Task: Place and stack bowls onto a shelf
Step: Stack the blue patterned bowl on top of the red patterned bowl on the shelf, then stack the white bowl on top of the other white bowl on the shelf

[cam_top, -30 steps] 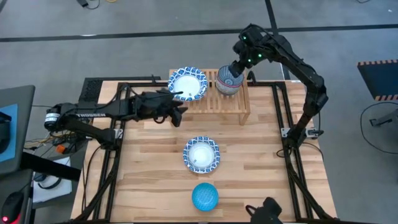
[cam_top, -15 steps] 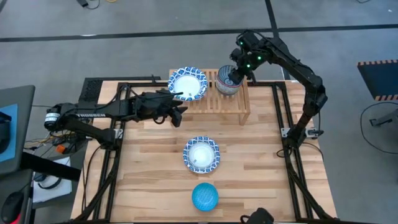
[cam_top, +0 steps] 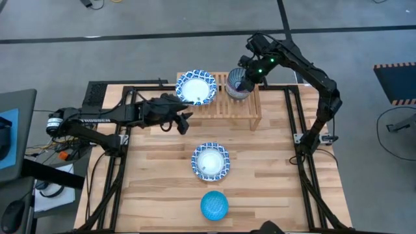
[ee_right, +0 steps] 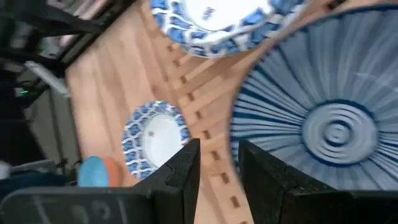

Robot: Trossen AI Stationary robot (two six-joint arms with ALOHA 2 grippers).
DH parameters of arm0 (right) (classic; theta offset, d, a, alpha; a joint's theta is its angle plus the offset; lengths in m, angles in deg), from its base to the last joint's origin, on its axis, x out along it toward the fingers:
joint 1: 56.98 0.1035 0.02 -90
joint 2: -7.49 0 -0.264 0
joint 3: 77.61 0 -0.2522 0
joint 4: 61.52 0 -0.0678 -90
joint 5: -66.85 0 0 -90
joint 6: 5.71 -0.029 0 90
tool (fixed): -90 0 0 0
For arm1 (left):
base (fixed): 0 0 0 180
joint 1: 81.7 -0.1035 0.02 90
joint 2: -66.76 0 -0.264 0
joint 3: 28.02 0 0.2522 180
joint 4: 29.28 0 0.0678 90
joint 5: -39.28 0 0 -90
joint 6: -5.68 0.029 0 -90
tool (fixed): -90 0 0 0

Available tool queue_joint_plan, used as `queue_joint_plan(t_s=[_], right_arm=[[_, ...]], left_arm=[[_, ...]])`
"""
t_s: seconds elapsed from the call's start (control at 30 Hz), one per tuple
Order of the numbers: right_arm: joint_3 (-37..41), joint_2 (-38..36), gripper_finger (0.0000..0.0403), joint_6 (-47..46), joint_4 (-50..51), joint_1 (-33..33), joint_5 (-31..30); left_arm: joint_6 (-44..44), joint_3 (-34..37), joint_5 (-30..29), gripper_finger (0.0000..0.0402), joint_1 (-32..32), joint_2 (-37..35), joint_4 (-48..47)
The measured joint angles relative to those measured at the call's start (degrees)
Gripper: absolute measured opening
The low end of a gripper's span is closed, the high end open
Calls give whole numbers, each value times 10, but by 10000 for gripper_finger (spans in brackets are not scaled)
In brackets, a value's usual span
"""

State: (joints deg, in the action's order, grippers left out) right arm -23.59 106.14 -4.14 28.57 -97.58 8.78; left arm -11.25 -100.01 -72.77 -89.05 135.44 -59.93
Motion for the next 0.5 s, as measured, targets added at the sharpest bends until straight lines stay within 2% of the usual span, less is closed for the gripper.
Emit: queue_joint_plan(t_s=[0.33,0.5], right_arm=[[-4,0,134,-14,-4,-26,13],[-35,0,134,-27,-4,-38,13]], left_arm=[[-28,18,19,167,0,0,-15],[-38,0,19,167,0,-6,-71]])
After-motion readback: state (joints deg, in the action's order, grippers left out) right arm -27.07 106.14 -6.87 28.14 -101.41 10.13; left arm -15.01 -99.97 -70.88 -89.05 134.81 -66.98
